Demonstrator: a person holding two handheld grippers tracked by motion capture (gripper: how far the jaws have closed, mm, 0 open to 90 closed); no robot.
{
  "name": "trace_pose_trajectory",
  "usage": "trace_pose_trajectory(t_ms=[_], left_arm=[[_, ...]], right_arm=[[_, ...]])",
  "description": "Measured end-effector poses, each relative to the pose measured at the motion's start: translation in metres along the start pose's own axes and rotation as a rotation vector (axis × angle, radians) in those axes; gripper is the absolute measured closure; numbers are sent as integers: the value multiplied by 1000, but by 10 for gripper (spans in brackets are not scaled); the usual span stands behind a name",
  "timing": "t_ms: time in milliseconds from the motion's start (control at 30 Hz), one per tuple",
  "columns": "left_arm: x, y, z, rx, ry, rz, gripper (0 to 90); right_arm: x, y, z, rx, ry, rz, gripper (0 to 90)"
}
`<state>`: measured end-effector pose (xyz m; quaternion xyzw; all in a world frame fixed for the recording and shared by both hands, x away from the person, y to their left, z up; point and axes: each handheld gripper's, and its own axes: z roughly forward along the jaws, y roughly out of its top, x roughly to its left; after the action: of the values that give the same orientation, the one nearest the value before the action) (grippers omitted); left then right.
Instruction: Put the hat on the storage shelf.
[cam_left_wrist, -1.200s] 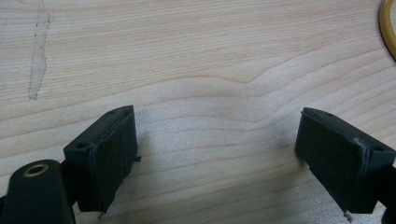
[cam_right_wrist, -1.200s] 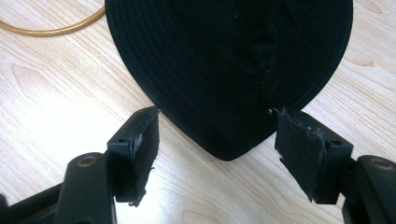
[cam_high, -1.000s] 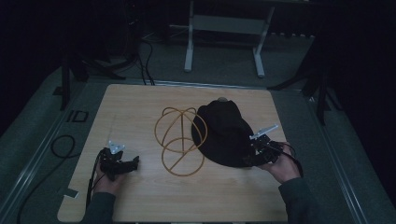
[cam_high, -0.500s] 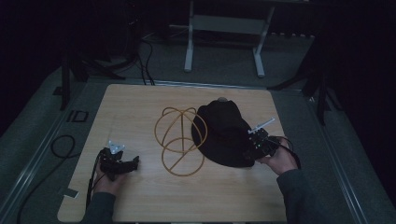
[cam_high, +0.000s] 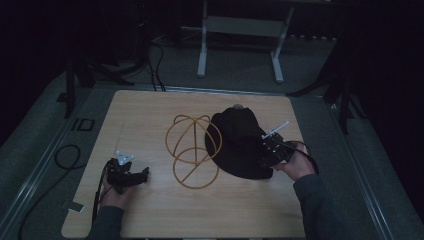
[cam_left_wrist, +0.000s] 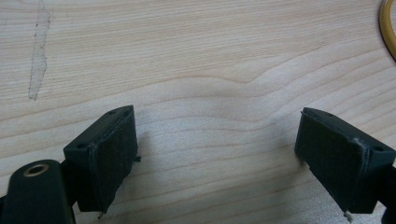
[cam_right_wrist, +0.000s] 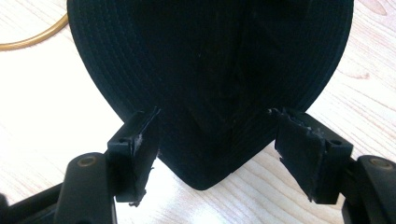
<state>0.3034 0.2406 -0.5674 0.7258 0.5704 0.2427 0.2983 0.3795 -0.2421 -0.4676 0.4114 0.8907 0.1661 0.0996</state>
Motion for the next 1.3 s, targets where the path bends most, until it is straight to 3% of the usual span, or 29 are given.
trace_pose_trajectory(t_ms=[467,1300], left_arm=[[0,0,0,-2,0,-2,134],[0,0,0,-4,0,-2,134]], right_arm=[[0,18,4,41,1,-14,303],[-5,51,0,56,7,-9,304]])
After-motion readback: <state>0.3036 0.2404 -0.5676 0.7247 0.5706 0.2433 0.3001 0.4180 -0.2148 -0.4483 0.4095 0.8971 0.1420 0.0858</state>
